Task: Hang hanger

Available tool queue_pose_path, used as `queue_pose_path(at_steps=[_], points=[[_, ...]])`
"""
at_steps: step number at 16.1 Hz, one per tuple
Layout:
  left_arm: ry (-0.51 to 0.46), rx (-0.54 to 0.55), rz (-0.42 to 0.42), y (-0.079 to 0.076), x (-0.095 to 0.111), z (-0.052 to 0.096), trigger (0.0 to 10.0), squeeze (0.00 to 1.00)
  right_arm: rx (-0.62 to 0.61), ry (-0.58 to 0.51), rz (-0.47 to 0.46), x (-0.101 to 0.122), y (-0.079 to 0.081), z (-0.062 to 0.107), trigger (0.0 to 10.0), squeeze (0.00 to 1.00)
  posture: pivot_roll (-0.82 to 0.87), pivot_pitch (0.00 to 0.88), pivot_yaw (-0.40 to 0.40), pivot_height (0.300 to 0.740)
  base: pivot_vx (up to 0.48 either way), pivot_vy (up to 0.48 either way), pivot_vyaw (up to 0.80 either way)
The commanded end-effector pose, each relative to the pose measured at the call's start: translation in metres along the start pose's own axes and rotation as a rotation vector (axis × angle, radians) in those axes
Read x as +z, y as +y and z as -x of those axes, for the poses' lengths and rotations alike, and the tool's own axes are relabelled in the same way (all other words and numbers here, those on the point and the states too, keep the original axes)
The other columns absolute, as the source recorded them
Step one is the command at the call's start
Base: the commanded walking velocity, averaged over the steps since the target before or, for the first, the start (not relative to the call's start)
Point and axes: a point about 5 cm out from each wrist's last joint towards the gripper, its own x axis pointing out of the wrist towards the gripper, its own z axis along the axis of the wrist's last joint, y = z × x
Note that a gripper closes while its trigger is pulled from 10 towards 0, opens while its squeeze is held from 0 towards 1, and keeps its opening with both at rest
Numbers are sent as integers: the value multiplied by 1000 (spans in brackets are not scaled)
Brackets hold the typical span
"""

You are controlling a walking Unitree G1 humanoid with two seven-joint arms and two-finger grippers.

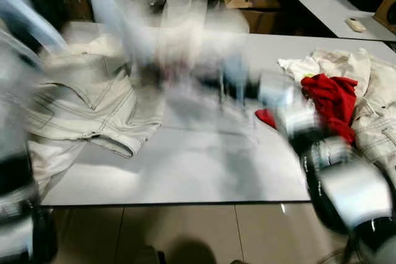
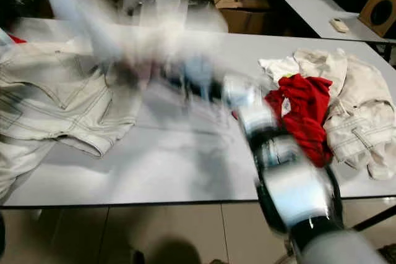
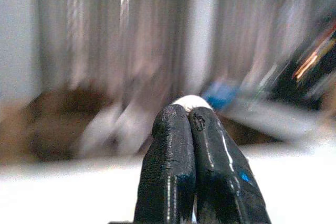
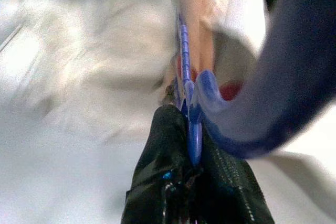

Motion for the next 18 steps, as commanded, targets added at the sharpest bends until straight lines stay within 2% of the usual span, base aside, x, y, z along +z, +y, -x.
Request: queue_pose_path(at_steps=[1, 2, 3, 4, 5, 7, 8, 9, 10, 11, 12, 14, 15, 16, 17, 18], points=[[82, 55, -87, -2, -22, -1, 10000, 0, 119, 7, 22, -4, 12, 9, 10000, 0, -29, 0, -29, 740, 0, 0, 0], [155, 72, -202, 0, -39, 1, 10000, 0, 186, 19, 11, -11, 26, 21, 10000, 0, -36, 0, -22, 740, 0, 0, 0], [171, 80, -239, 3, -45, 2, 10000, 0, 226, 24, 8, -12, 35, 34, 10000, 0, -45, 0, -11, 740, 0, 0, 0], [167, 99, -252, 7, -44, 1, 10000, 0, 238, 24, -1, -10, 40, 46, 10000, 0, -47, 0, -5, 740, 0, 0, 0], [145, 156, -307, 21, -35, -2, 10000, 0, 247, 23, -16, -4, 47, 64, 10000, 0, -48, 0, 4, 740, 0, 0, 0], [100, 241, -377, 43, -17, -4, 10000, 0, 232, 15, -29, 5, 53, 78, 10000, 0, -54, 0, 21, 740, 0, 0, 0], [106, 241, -424, 53, -12, -1, 10000, 0, 206, 22, -29, 9, 55, 85, 10000, 0, -55, 0, 28, 740, 0, 0, 0], [176, 146, -462, 56, -18, 6, 10000, 0, 166, 34, -34, 13, 56, 91, 10000, 0, -56, 0, 30, 740, 0, 0, 0], [295, 39, -492, 56, -32, 18, 10000, 1000, 128, 53, -36, 16, 56, 96, 10000, 0, -57, 0, 30, 740, 0, 0, 0], [472, -81, -558, 56, -53, 35, 10000, 1000, 108, 74, -65, 18, 58, 102, 10000, 0, -57, 0, 28, 740, 0, 0, 0], [602, -134, -582, 60, -66, 52, 10000, 1000, 101, 83, -109, 22, 61, 108, 10000, 0, -58, 0, 25, 740, 0, 0, 0], [734, -196, -598, 67, -73, 72, 10000, 1000, 76, 81, -151, 28, 64, 115, 10000, 0, -64, 0, 17, 740, 0, 0, 0], [770, -235, -595, 69, -73, 80, 10000, 1000, 68, 80, -168, 30, 66, 119, 10000, 0, -65, 0, 14, 740, 0, 0, 0], [845, -330, -579, 71, -71, 98, 10000, 1000, 43, 68, -211, 35, 68, 126, 10000, 0, -62, 0, 6, 740, 0, 0, 0], [882, -389, -565, 71, -70, 107, 10000, 1000, 27, 60, -230, 37, 69, 130, 10000, 0, -62, 0, 6, 740, 0, 0, 0], [940, -473, -504, 75, -63, 130, 10000, 1000, -20, 26, -286, 41, 69, 135, 10000, 0, -51, 0, -9, 740, 0, 0, 0]])
